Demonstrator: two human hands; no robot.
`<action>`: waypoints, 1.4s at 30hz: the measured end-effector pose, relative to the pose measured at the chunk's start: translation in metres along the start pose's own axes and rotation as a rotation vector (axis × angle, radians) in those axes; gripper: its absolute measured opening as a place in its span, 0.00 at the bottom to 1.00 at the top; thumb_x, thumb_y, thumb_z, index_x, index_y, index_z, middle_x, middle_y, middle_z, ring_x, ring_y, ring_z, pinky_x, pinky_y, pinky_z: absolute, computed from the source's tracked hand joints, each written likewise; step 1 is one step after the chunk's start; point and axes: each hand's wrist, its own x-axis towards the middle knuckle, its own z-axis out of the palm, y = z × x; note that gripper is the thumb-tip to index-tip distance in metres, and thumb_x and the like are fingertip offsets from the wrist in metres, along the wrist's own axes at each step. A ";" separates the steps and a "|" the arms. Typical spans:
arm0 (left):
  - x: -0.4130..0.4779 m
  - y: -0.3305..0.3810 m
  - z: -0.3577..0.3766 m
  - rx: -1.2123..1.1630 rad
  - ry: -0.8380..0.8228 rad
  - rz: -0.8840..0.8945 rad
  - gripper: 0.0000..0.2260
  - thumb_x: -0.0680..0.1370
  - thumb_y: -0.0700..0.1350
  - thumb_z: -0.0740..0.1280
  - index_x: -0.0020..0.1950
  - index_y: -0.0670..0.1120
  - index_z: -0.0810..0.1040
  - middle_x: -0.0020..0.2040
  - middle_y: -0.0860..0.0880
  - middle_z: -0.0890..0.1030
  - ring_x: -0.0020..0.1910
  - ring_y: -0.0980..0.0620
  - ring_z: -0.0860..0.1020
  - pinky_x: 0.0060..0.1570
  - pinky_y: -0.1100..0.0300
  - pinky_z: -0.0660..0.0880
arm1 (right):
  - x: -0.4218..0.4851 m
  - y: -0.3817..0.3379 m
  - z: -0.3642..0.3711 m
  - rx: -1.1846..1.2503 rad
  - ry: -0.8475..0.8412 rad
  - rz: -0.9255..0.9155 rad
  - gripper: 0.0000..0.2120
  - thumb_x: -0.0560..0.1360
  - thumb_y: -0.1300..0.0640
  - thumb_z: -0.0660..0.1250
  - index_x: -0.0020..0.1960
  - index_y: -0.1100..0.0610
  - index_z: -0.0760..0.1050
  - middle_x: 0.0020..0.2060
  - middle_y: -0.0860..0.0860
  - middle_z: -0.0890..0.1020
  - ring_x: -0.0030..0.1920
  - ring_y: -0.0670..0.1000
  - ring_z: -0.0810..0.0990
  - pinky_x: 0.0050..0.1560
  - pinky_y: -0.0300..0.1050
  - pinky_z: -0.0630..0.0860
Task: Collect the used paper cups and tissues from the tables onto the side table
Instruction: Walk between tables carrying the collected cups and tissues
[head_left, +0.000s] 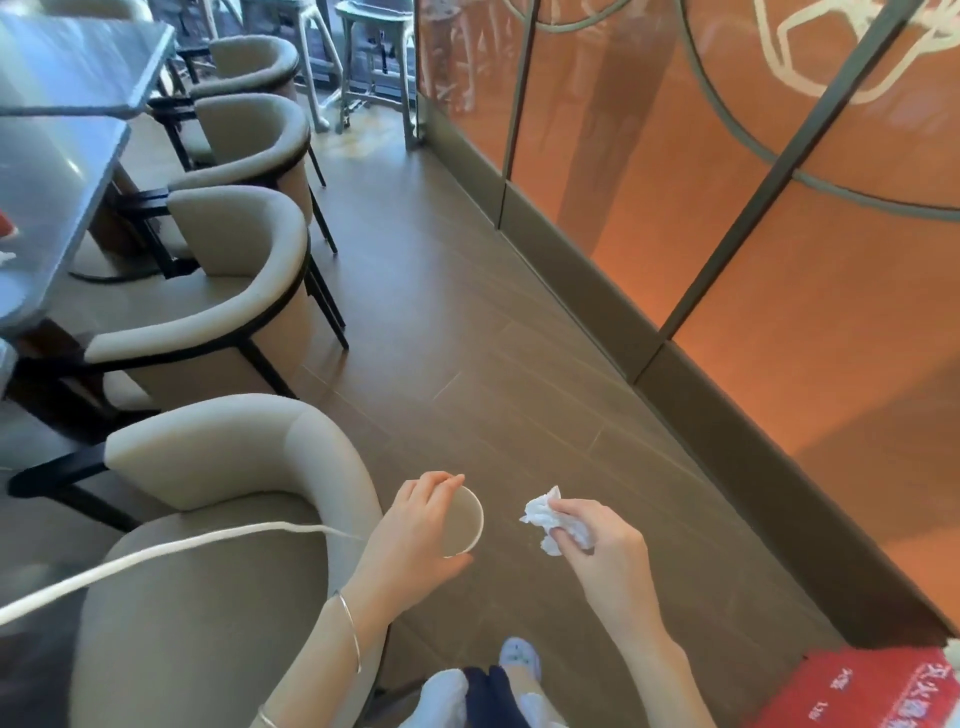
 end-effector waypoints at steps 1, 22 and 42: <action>0.007 -0.003 0.002 0.004 -0.005 -0.030 0.36 0.68 0.54 0.72 0.72 0.49 0.61 0.67 0.55 0.64 0.63 0.54 0.63 0.59 0.65 0.64 | 0.013 0.005 0.003 0.011 -0.027 0.001 0.14 0.70 0.65 0.70 0.51 0.50 0.79 0.43 0.39 0.80 0.46 0.43 0.77 0.47 0.31 0.70; 0.238 0.019 -0.012 -0.054 0.317 -0.497 0.33 0.65 0.56 0.73 0.66 0.52 0.65 0.61 0.58 0.67 0.58 0.57 0.66 0.54 0.61 0.71 | 0.346 0.040 -0.026 0.103 -0.401 -0.354 0.15 0.69 0.67 0.70 0.51 0.51 0.79 0.44 0.40 0.81 0.46 0.44 0.78 0.46 0.41 0.74; 0.342 -0.173 -0.143 -0.052 0.554 -0.717 0.34 0.64 0.56 0.75 0.66 0.53 0.65 0.61 0.58 0.68 0.59 0.57 0.66 0.55 0.62 0.72 | 0.560 -0.100 0.152 0.130 -0.593 -0.596 0.14 0.69 0.64 0.71 0.50 0.48 0.79 0.44 0.38 0.80 0.46 0.42 0.78 0.46 0.37 0.74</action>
